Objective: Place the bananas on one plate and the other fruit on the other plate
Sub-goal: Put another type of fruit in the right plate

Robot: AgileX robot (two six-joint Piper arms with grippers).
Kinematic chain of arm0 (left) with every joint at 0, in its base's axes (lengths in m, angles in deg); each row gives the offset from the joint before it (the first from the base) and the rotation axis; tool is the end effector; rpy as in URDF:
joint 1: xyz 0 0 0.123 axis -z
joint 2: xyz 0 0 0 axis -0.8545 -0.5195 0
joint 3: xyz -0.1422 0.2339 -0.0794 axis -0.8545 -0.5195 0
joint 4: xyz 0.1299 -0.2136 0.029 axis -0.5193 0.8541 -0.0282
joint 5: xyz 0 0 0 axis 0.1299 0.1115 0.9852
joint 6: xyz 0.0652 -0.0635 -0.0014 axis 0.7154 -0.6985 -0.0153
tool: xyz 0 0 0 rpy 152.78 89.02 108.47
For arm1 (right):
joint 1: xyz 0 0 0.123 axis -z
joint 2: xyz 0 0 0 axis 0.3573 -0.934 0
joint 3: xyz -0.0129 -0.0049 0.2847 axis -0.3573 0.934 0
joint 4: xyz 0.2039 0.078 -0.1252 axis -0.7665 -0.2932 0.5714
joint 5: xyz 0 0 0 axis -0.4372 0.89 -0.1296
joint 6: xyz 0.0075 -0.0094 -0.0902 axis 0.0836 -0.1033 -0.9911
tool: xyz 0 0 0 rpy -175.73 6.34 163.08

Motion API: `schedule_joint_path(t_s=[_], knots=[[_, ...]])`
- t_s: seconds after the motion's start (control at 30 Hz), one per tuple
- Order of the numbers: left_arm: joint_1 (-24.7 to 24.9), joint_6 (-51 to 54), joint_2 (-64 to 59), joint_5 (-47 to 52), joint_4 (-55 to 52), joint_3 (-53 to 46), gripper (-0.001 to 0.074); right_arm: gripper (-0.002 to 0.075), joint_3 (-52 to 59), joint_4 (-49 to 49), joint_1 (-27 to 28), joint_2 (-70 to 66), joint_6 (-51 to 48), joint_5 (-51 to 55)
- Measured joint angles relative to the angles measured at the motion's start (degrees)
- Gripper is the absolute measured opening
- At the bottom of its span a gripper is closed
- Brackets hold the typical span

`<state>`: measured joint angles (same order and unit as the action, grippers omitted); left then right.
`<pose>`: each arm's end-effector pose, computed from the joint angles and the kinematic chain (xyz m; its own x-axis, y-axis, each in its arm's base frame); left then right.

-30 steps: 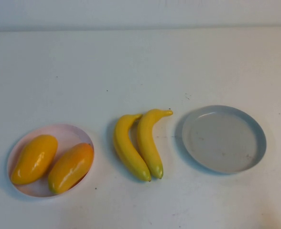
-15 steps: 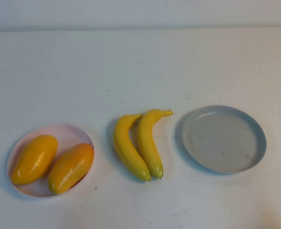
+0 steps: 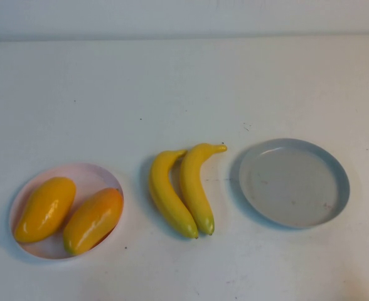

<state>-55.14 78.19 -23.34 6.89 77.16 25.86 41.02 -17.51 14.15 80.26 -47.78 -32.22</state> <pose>0.0525 -0.0014 0.1713 -0.2960 0.0421 -0.9543 0.0500 0.9983 0.0285 0.0516 0.0110 0.1731 -0.2884 0.0274 -0.9571 -0.1504 0.9859 0.0736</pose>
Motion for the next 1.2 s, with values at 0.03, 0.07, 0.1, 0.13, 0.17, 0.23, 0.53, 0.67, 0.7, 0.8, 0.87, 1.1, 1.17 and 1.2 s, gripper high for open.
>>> schedule_joint_path(t_s=[0.03, 0.07, 0.1, 0.13, 0.17, 0.23, 0.53, 0.67, 0.7, 0.8, 0.87, 1.1, 1.17, 1.2], knots=[[0.0, 0.0, 0.0, 0.0, 0.0, 0.0, 0.0002, -0.0015, 0.0, 0.0, 0.0, 0.0, 0.0, -0.2], [0.0, 0.0, 0.0, 0.0, 0.0, 0.0, 0.0002, -0.0015, 0.0, -0.4, 0.0, 0.0, 0.0, -1.0], [0.0, 0.0, 0.0, 0.0, 0.0, 0.0, 0.0002, -0.0015, 0.0, -1.3, 0.0, 0.0, 0.0, -1.9], [0.0, 0.0, 0.0, 0.0, 0.0, 0.0, 0.0002, -0.0015, 0.0, -3.1, 0.0, 0.0, 0.0, -3.1], [0.0, 0.0, 0.0, 0.0, 0.0, 0.0, 0.0002, -0.0015, 0.0, -5.7, 0.0, 0.0, 0.0, -4.5], [0.0, 0.0, 0.0, 0.0, 0.0, 0.0, 0.0002, -0.0015, 0.0, -10.9, 0.0, 0.0, 0.0, -7.8], [0.0, 0.0, 0.0, 0.0, 0.0, 0.0, 0.0002, -0.0015, 0.0, -28.3, 0.0, 0.0, 0.0, -17.8], [0.0, 0.0, 0.0, 0.0, 0.0, 0.0, 0.0002, -0.0015, -2.7, -33.0, 0.0, -0.9, 0.0, -12.7], [0.0, 0.0, 0.0, 0.0, 0.0, 0.0, 0.0002, -0.0015, -4.8, -33.1, 0.0, -2.4, 0.0, -10.3], [0.0, 0.0, 0.0, 0.0, 0.0, 0.0, 0.0002, -0.0015, -12.2, -31.9, 0.0, -9.2, 0.0, -2.2], [0.0, 0.0, 0.0, 0.0, 0.0, 0.0, 0.0002, -0.0015, -17.9, -29.9, 0.0, -15.0, 0.0, 4.6], [0.0, 0.0, 0.0, 0.0, 0.0, 0.0, 0.0002, -0.0015, -34.5, -20.6, 0.0, -40.9, -0.8, 23.8], [0.0, 0.0, 0.0, 0.0, 0.0, 0.0, 0.0002, -0.0015, -39.1, -19.0, 0.0, -47.5, -1.7, 27.3], [0.0, 0.0, 0.0, 0.0, 0.0, 0.0, 0.0002, -0.0015, -41.4, -18.4, 0.0, -51.0, -2.2, 28.6]])
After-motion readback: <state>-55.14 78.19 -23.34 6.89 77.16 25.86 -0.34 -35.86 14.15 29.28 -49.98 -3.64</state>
